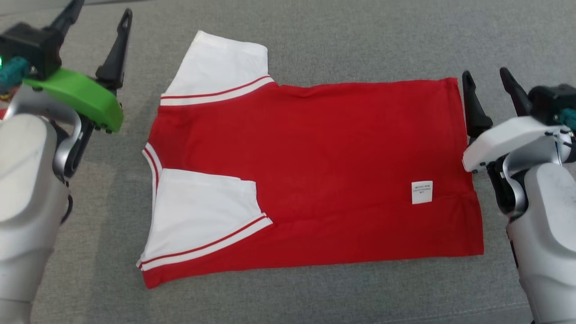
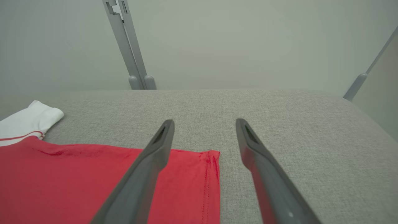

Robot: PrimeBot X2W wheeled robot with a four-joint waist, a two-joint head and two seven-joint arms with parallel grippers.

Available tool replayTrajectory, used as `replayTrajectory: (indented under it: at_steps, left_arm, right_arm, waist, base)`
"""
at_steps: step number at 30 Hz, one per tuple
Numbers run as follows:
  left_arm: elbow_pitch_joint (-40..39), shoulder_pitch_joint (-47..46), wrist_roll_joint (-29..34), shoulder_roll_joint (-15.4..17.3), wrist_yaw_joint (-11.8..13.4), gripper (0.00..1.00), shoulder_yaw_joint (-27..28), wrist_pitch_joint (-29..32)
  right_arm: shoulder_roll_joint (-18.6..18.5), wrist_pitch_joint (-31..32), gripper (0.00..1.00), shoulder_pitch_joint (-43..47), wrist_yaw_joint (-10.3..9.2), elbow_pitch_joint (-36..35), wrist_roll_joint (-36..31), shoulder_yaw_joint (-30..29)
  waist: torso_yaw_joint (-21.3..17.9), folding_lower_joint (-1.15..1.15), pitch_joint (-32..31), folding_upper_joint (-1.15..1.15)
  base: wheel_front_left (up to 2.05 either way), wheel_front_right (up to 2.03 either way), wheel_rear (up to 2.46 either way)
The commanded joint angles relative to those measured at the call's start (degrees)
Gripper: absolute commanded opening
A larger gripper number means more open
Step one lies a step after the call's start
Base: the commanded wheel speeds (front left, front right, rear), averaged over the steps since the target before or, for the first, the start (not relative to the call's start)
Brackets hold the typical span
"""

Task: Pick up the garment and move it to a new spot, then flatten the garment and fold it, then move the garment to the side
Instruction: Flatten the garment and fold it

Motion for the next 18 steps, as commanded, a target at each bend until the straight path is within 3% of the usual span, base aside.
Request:
replayTrajectory:
  at_steps: [1, 6, 12, 18]
  left_arm:
    - [0.88, -2.82, -1.68, 1.18, -0.14, 1.0, -1.83, 0.86]
    - [4.97, -12.16, -9.24, 4.65, -0.15, 1.0, -11.1, 6.38]
    - [10.33, -18.54, -15.75, 6.61, -0.14, 1.0, -19.07, 9.87]
    - [16.28, -21.45, -21.11, 8.45, -0.14, 1.0, -24.01, 12.52]
  right_arm:
    - [0.04, 0.56, 1.0, -2.34, -0.11, 0.93, -0.51, 0.36]
    - [1.08, 2.36, 1.0, -9.75, -0.11, 5.11, -0.68, 2.8]
    - [2.9, 4.04, 1.0, -15.18, -0.11, 9.59, -0.12, 5.31]
    - [4.56, 3.97, 1.0, -17.56, -0.11, 11.41, 1.04, 8.01]
  waist:
    - [-3.49, 0.0, 6.13, 0.0]
    - [-6.38, 0.0, 10.75, 0.0]
    - [-9.24, 0.0, 13.4, 0.0]
    - [-12.17, 0.0, 14.56, 0.0]
  base:
    - [0.0, 0.0, 0.0]
    - [0.0, 0.0, 0.0]
    - [0.0, 0.0, 0.0]
    - [0.0, 0.0, 0.0]
